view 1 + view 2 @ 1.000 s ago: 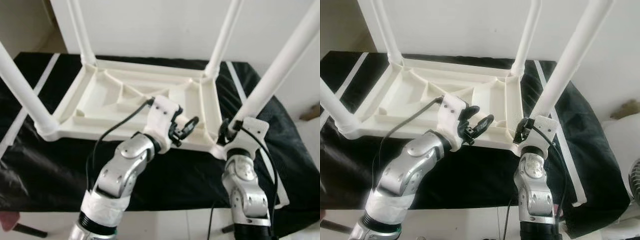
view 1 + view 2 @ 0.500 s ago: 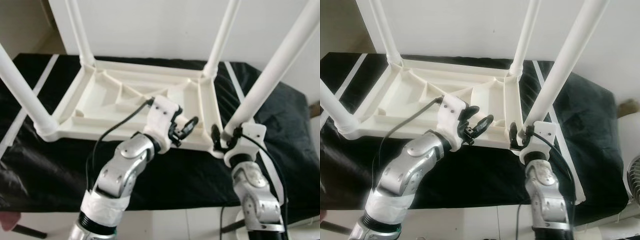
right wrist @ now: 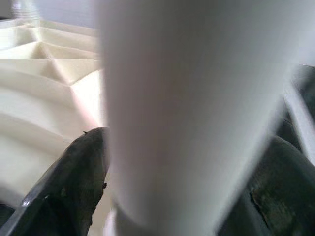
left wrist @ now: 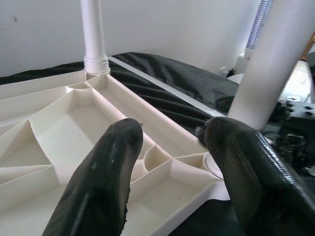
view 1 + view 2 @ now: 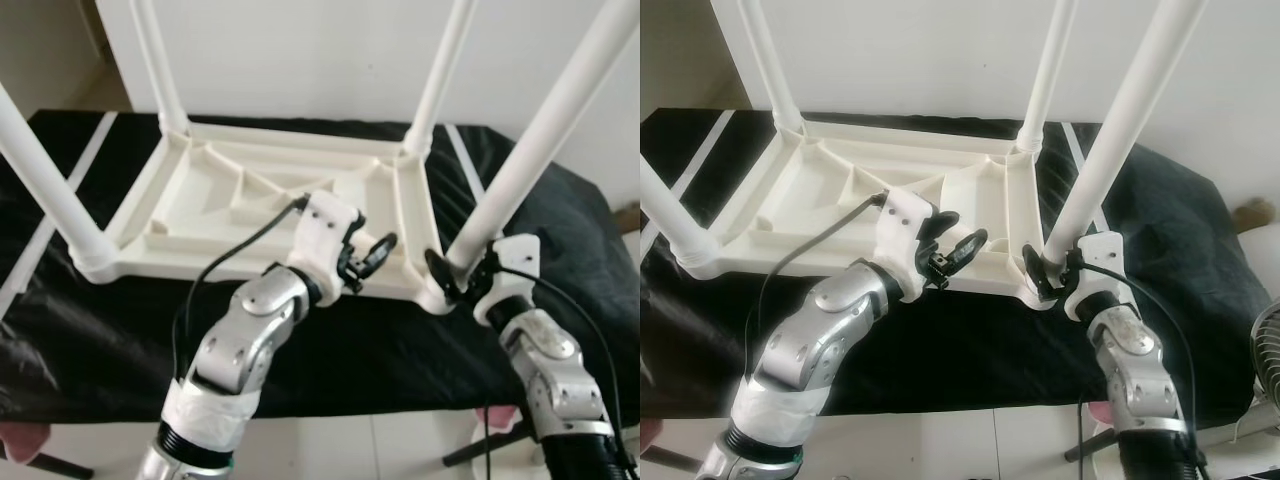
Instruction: Building children table
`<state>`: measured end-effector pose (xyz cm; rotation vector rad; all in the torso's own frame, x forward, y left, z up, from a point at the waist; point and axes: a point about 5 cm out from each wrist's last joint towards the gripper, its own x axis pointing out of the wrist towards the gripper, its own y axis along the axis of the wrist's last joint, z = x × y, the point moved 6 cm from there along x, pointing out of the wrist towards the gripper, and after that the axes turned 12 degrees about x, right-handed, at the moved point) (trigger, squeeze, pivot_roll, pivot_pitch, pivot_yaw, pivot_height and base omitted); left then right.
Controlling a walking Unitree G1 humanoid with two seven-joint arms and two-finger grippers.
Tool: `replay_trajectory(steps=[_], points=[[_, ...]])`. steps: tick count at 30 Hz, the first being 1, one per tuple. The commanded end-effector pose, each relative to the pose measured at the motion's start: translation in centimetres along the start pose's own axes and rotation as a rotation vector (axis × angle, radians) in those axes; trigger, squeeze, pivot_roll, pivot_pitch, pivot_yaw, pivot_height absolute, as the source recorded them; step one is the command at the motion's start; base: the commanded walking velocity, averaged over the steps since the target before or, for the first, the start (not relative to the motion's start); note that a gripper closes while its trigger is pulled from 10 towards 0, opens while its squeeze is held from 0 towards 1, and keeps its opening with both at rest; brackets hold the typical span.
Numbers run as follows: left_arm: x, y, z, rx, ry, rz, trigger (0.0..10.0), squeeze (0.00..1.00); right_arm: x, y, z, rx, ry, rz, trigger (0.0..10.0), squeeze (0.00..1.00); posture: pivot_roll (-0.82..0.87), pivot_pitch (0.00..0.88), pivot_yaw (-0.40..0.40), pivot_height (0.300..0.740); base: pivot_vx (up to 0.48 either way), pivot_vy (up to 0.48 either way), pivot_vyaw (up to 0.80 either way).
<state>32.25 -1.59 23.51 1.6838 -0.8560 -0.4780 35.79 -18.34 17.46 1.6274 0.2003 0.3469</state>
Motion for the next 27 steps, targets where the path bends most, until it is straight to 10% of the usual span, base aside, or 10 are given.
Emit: replay_trajectory(steps=[1,2,3,4,5,18,19,27], points=[[0.2,0.0,0.1,0.003,-0.01,-0.002,10.0,0.0,0.1,-0.2,-0.1,-0.015,0.033,-0.01,8.1,0.0,-0.13,0.121,-0.014,0.74,0.0,0.0,0.0],[0.2,0.0,0.1,0.003,-0.01,-0.002,10.0,0.0,0.1,-0.2,-0.1,-0.015,0.033,-0.01,8.1,0.0,-0.13,0.121,-0.014,0.74,0.0,0.0,0.0],[0.3,0.0,0.2,0.005,-0.012,-0.001,10.0,0.0,0.2,-0.3,-0.1,-0.02,0.049,-0.017,2.4,0.0,-0.13,0.119,-0.012,0.74,0.0,0.0,0.0],[0.3,0.0,0.1,0.006,-0.013,0.0,10.0,0.0,0.3,-0.4,-0.1,-0.02,0.059,-0.025,2.4,0.0,-0.13,0.118,-0.011,0.74,0.0,0.0,0.0],[0.3,0.0,0.1,0.007,-0.013,0.0,10.0,0.0,0.4,-0.6,0.0,-0.016,0.065,-0.033,0.0,0.0,-0.13,0.117,-0.011,0.74,0.0,0.0,0.0],[0.3,0.1,0.3,0.005,-0.015,0.005,10.0,0.0,-0.1,-2.0,0.9,0.044,0.033,-0.061,0.0,0.0,-0.14,0.117,-0.013,0.74,0.0,0.0,0.0],[0.3,0.1,0.3,0.004,-0.016,0.005,10.0,0.0,-0.2,-2.1,0.9,0.053,0.019,-0.06,10.0,0.0,-0.14,0.116,-0.013,0.74,0.0,0.0,0.0],[0.3,0.1,0.2,0.003,-0.017,0.006,10.0,0.0,-0.3,-2.2,1.6,0.086,-0.106,-0.036,10.0,0.0,-0.15,0.115,-0.017,0.74,0.0,0.0,0.0]])
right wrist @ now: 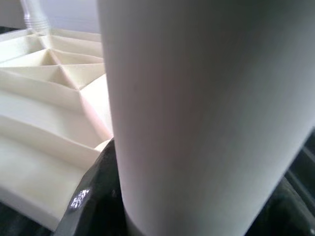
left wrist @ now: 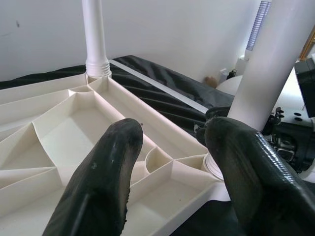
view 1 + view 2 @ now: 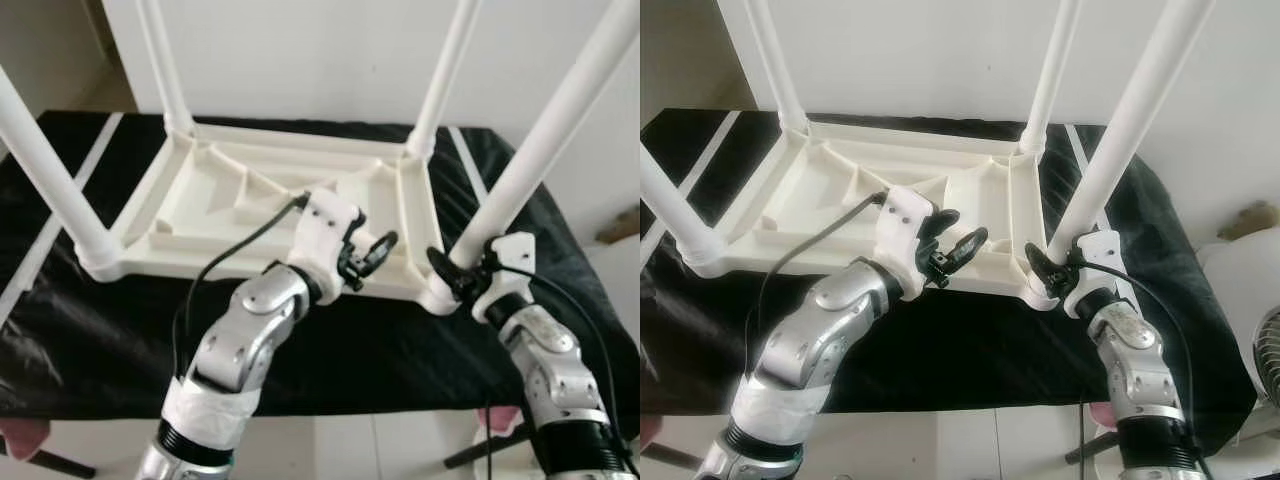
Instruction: Building children table
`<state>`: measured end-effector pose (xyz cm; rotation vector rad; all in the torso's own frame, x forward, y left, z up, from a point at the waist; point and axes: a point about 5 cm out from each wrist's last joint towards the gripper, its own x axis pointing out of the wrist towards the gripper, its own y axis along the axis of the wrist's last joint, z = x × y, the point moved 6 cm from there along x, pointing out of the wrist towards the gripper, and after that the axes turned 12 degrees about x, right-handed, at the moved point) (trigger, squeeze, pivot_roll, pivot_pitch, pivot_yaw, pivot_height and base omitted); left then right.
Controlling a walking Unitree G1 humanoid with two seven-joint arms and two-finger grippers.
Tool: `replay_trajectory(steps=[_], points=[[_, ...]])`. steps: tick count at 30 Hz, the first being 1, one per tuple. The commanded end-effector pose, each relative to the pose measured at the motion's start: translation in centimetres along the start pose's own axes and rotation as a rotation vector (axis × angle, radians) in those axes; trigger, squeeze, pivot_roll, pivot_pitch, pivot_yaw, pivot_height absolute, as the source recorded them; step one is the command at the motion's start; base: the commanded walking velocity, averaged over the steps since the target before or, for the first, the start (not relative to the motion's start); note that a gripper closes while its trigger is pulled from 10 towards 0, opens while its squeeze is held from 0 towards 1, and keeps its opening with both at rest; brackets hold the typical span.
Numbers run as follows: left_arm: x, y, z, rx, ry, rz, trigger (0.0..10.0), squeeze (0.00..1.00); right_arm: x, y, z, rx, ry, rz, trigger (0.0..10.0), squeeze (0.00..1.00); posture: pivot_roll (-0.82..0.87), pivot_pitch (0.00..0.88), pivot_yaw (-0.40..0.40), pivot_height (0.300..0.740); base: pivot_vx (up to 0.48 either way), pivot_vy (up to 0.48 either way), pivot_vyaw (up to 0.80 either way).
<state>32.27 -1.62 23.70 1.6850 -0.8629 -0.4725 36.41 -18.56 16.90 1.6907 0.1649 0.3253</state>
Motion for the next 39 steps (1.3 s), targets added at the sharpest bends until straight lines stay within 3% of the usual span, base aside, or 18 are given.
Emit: replay_trajectory(steps=[1,9,19,22,30,31,33,34,39], points=[[0.3,-0.1,0.3,-0.003,-0.017,-0.001,10.0,0.0,-0.8,-1.6,1.2,0.033,-0.089,-0.05,10.0,0.0,-0.16,0.117,-0.018,0.74,0.0,0.0,0.0],[0.5,-0.2,0.8,-0.013,-0.022,0.0,10.0,0.0,-1.0,-1.8,0.1,0.096,-0.266,-0.017,10.0,0.0,-0.15,0.123,-0.024,0.74,0.0,0.0,0.0],[0.0,-0.5,0.4,-0.01,-0.001,-0.014,10.0,0.0,-2.6,-2.1,1.0,0.116,-0.7,0.031,10.0,0.0,-0.12,0.118,-0.043,0.74,0.0,0.0,0.0],[0.0,-0.5,0.5,-0.009,0.001,-0.012,10.0,0.0,-2.5,-2.2,0.1,0.164,-0.724,0.05,10.0,0.0,-0.11,0.114,-0.044,0.74,0.0,0.0,0.0],[-0.1,-0.6,0.5,-0.003,-0.004,-0.014,10.0,0.0,-1.9,-2.1,-1.0,0.177,-0.655,0.037,10.0,0.0,-0.12,0.107,-0.037,0.74,0.0,0.0,0.0],[0.0,-0.6,0.6,-0.002,-0.008,-0.013,10.0,0.0,-1.8,-1.8,-1.3,0.173,-0.634,0.046,10.0,0.51,-0.12,0.105,-0.031,0.74,0.0,0.0,0.0],[0.0,-0.5,0.6,-0.001,-0.01,-0.012,10.0,0.0,-1.8,-1.7,-1.6,0.168,-0.627,0.054,10.0,0.51,-0.12,0.106,-0.031,0.74,0.0,0.0,0.0],[0.1,-0.5,0.7,-0.001,-0.012,-0.011,10.0,0.0,-1.7,-1.5,-1.9,0.184,-0.607,0.067,10.0,1.0,-0.12,0.106,-0.03,0.74,0.0,0.0,0.0],[0.1,-0.5,0.7,0.001,-0.013,-0.012,10.0,0.0,-1.5,-1.0,-2.5,0.175,-0.57,0.09,10.0,1.0,-0.13,0.109,-0.025,0.74,0.0,0.0,0.0]])
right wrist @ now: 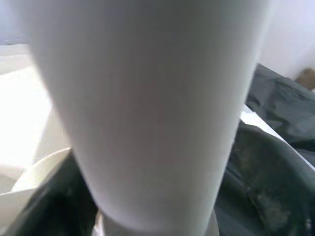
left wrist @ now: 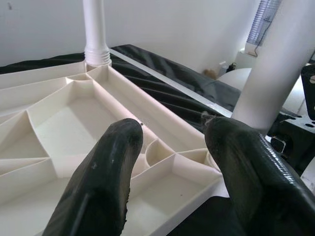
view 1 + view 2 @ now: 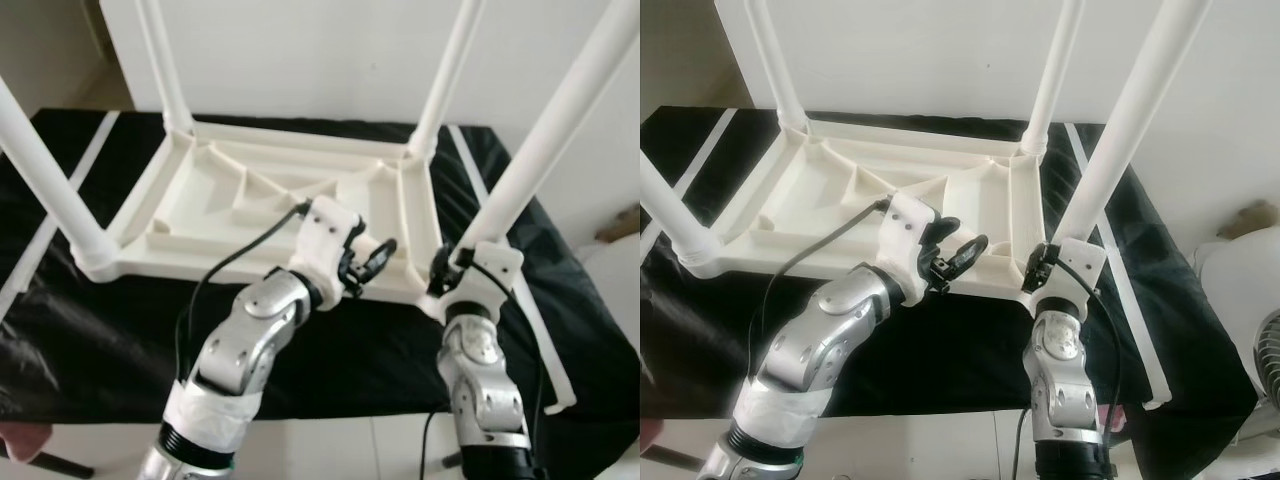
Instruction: Building children table
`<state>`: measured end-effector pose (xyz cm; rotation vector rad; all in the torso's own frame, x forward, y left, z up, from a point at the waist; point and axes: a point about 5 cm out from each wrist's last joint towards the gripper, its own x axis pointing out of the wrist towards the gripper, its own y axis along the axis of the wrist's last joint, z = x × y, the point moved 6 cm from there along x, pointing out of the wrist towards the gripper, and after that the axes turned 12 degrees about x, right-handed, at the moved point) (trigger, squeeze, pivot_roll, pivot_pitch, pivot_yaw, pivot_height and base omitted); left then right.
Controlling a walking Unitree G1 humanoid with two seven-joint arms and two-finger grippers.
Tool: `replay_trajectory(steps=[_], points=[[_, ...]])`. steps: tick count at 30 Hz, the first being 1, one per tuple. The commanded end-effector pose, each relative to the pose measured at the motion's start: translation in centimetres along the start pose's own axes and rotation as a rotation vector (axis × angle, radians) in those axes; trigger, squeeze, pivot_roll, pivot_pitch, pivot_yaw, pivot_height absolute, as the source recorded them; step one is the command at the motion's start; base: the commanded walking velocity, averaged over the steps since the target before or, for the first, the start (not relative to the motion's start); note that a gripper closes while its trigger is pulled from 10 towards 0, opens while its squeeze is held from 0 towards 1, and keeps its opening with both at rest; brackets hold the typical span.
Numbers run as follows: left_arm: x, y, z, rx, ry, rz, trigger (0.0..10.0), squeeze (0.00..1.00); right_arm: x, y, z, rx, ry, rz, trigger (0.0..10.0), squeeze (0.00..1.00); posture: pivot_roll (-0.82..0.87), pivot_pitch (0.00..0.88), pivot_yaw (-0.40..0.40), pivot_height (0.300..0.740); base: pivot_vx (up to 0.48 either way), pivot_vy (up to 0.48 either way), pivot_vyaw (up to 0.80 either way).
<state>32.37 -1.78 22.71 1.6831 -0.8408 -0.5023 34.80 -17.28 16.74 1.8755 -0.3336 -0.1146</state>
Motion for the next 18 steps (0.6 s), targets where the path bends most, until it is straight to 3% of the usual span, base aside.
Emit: replay_trajectory(steps=[1,8,12,15,16,17,18], points=[[0.0,0.4,0.3,0.017,-0.005,0.014,10.0,0.0,-0.8,-0.6,-0.6,0.016,0.026,-0.009,10.0,1.0,-0.13,0.109,-0.025,0.74,0.0,0.0,0.0],[0.2,0.1,-0.1,0.025,0.008,0.01,10.0,0.0,-0.3,0.3,-0.4,-0.023,0.198,0.004,10.0,1.0,-0.14,0.089,-0.019,0.74,0.0,0.0,0.0],[0.3,-0.1,-0.1,0.031,0.005,0.004,10.0,0.0,-0.1,0.4,-0.2,-0.014,0.235,-0.004,10.0,1.0,-0.14,0.086,-0.018,0.74,0.0,0.0,0.0],[0.4,-0.9,0.3,0.06,-0.02,-0.017,10.0,0.0,0.3,0.8,0.2,-0.063,0.311,0.003,10.0,1.0,-0.15,0.084,-0.008,0.74,0.0,0.0,0.0],[0.4,-1.3,0.5,0.078,-0.032,-0.029,10.0,0.0,0.4,0.8,0.4,-0.063,0.338,-0.007,10.0,0.85,-0.15,0.082,-0.005,0.74,0.0,0.0,0.0],[0.4,-1.8,0.7,0.098,-0.045,-0.044,10.0,0.0,0.6,0.9,0.5,-0.07,0.366,-0.012,10.0,0.15,-0.16,0.083,-0.004,0.74,0.0,0.0,0.0],[0.3,-2.3,0.9,0.111,-0.059,-0.057,10.0,0.0,0.7,0.9,0.5,-0.074,0.395,-0.023,10.0,0.0,-0.16,0.083,-0.003,0.74,0.0,0.0,0.0]])
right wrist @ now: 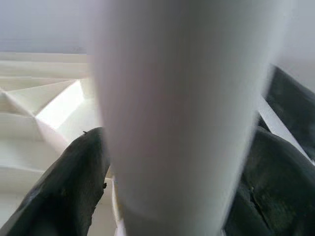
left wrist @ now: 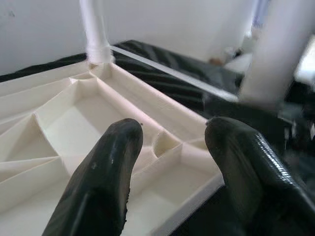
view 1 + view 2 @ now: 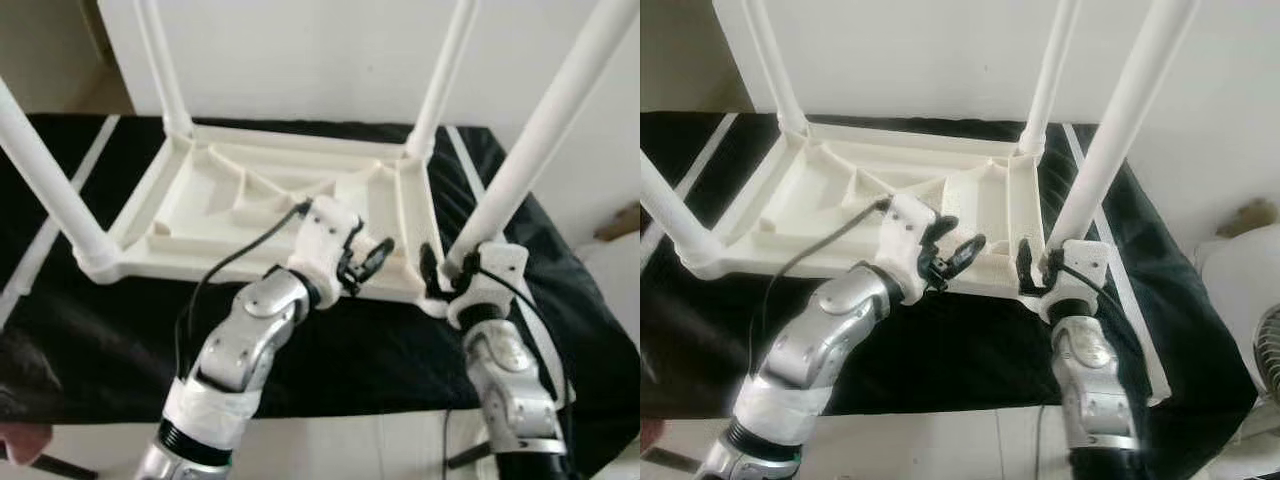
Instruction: Building children table
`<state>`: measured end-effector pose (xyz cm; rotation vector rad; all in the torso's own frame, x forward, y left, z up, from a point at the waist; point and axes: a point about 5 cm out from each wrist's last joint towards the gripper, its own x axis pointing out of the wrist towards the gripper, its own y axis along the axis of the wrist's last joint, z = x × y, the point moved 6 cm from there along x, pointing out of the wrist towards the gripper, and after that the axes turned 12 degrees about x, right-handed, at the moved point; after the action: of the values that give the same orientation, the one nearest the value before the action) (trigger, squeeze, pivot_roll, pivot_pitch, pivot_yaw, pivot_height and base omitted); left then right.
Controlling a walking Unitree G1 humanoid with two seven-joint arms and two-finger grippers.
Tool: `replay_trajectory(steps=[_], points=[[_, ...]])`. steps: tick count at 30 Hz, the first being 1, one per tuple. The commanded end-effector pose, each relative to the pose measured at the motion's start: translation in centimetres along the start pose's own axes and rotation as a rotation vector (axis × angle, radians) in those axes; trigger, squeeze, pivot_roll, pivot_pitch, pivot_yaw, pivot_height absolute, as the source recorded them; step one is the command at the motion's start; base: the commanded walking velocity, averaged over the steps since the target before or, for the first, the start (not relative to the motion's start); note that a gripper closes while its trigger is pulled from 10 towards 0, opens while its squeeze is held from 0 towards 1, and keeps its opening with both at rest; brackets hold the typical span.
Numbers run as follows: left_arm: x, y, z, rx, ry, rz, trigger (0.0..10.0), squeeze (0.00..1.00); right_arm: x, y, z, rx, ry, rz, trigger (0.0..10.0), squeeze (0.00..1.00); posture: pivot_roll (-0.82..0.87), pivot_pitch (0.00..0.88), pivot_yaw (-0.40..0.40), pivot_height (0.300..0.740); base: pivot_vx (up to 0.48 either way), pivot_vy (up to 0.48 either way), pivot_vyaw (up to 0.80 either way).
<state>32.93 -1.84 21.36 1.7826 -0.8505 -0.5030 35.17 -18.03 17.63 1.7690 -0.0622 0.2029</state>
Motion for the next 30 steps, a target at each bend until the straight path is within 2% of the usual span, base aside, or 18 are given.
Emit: replay_trajectory(steps=[1,3,5,7,9,12,13,14,17,21,30], points=[[0.0,-1.0,1.2,0.029,-0.06,-0.025,10.0,0.0,0.1,-0.2,0.2,0.014,0.047,-0.014,10.0,0.0,-0.16,0.083,-0.003,0.74,0.0,0.0,0.0],[0.0,-1.4,1.4,0.04,-0.071,-0.035,10.0,0.0,0.2,-0.3,0.3,-0.007,0.071,-0.025,10.0,0.0,-0.15,0.082,0.0,0.74,0.0,0.0,0.0],[-0.2,-2.5,1.8,0.086,-0.092,-0.075,10.0,0.0,0.5,-0.6,0.2,-0.027,0.136,-0.049,10.0,0.0,-0.15,0.081,0.001,0.74,0.0,0.0,0.0],[-0.2,-2.5,1.8,0.086,-0.092,-0.075,10.0,0.0,0.5,-0.6,0.2,-0.027,0.136,-0.049,10.0,0.0,-0.15,0.081,0.001,0.74,0.0,0.0,0.0],[-0.5,-3.5,2.4,0.105,-0.126,-0.112,10.0,0.0,0.7,-1.1,-0.3,-0.048,0.217,-0.084,10.0,0.0,-0.15,0.08,0.001,0.74,0.0,0.0,0.0],[-0.6,-3.6,2.7,0.104,-0.137,-0.118,10.0,0.0,0.8,-1.2,-0.3,-0.065,0.244,-0.1,10.0,0.0,-0.14,0.079,0.001,0.74,0.0,0.0,0.0],[-0.7,-3.7,2.8,0.102,-0.144,-0.12,10.0,0.0,1.0,-1.3,-0.2,-0.08,0.255,-0.107,5.8,0.0,-0.14,0.078,0.001,0.74,0.0,0.0,0.0],[-0.7,-3.7,2.9,0.106,-0.146,-0.119,10.0,0.0,1.2,-1.2,0.0,-0.084,0.264,-0.107,0.0,0.0,-0.14,0.079,-0.001,0.74,0.0,0.0,0.0],[-0.7,-3.7,2.9,0.108,-0.145,-0.118,10.0,0.0,1.3,-1.1,0.4,-0.1,0.264,-0.109,0.0,0.0,-0.14,0.079,-0.003,0.74,0.0,0.0,0.0],[-0.5,-4.0,2.9,0.094,-0.144,-0.136,10.0,0.0,1.4,-1.3,1.4,-0.077,0.252,-0.127,0.0,0.0,-0.13,0.08,-0.008,0.74,0.0,0.0,0.0],[-0.7,-4.1,3.0,0.083,-0.148,-0.138,10.0,0.0,1.2,-1.7,1.3,-0.044,0.246,-0.134,0.0,0.0,-0.13,0.086,-0.014,0.74,0.0,0.0,0.0]])
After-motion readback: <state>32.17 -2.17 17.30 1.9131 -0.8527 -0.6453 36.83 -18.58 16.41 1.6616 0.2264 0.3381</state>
